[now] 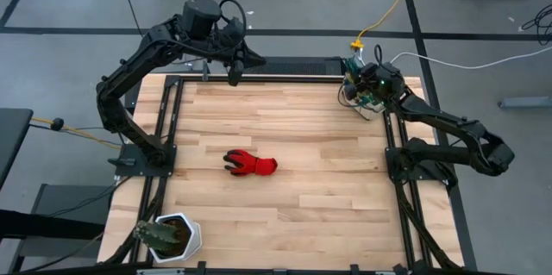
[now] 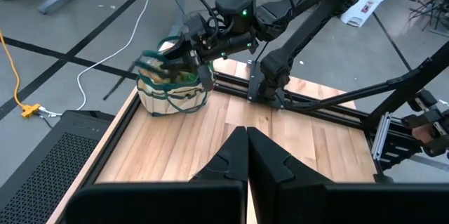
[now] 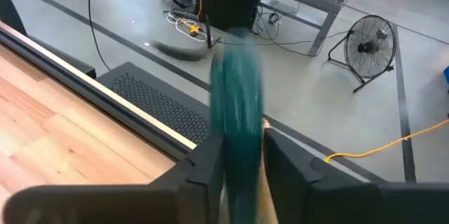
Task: Pick & Place Garden tools in Gardening bag
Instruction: Put the green shear scissors into the gardening bag, then put the red gloves scissors into the gardening bag
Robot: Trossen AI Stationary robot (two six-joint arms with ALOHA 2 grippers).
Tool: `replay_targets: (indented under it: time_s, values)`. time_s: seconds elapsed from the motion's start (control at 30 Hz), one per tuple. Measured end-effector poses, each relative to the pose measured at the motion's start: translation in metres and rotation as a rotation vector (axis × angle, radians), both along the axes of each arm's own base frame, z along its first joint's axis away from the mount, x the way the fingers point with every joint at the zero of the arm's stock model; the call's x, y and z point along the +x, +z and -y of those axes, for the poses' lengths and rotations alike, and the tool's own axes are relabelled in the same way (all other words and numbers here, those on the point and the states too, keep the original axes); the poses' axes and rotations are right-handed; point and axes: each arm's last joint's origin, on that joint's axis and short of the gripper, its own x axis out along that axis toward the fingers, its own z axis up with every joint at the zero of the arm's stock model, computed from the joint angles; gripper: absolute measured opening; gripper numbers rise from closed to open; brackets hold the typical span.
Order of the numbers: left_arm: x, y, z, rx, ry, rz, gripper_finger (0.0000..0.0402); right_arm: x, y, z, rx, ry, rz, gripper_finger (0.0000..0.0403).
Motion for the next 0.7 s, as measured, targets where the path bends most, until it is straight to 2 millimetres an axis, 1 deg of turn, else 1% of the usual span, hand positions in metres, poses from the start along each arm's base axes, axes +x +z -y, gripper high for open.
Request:
replay_targets:
  time_s: [0.17,0.43,0.6,0.7]
  values:
    - [0.0001,-0.0001,-0.0001,0.0,0.0,0.0,0.0002,-0.0003,-0.0006,-0.0001,0.004,-0.003,-0.006,0.0138]
    - [0.0001,-0.0002,-0.0004,0.002,0.006,-0.002,0.0002,-0.0017,0.0004,0.0002,-0.004,-0.054,0.0,0.0205]
    - [0.0005,-0.0005,-0.0006,0.002,0.007,-0.003,0.0002,-0.0022,0.0054,-0.0004,-0.033,-0.052,0.029,0.0229]
    - [0.0005,-0.0004,-0.0005,0.003,0.008,-0.003,0.0002,-0.0021,0.0084,-0.0023,-0.043,-0.004,0.041,0.0236]
